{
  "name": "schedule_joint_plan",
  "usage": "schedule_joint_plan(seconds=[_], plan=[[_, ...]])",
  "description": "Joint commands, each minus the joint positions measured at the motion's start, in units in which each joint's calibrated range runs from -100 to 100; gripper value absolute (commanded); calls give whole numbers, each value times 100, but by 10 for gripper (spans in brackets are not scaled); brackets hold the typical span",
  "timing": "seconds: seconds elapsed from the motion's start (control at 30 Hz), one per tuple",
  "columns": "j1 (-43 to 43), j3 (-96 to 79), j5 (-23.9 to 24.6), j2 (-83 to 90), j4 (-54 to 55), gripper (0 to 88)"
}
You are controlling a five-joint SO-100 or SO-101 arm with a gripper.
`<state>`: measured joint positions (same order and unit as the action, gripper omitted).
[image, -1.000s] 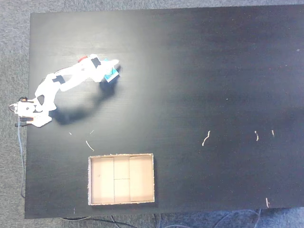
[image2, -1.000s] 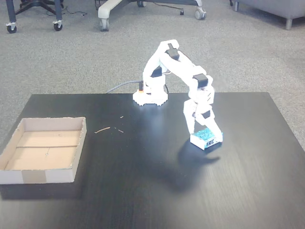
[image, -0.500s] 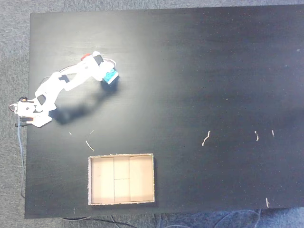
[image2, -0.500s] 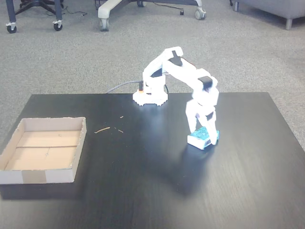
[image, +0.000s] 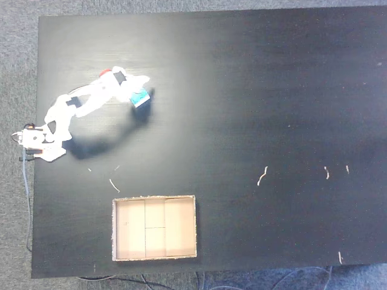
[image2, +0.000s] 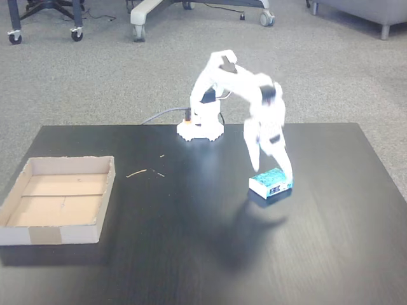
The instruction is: Pick the green block and drop it in the box on the right.
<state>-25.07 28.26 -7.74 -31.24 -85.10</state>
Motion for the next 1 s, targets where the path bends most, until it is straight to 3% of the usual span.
schedule_joint_plan(seconds=[0.0,0.1,0.23,0.47,0.57,0.7,0.87,0.97], plan=[[-152,510,-10,-830,203,444],[-190,637,0,-1168,343,393],[-236,746,-20,-1363,351,233],[193,819,15,-102,-103,198],[998,837,49,1617,-268,204],[2768,1118,-63,3057,-185,220],[4806,2360,-381,1804,310,212],[5511,2913,-537,644,1251,203]])
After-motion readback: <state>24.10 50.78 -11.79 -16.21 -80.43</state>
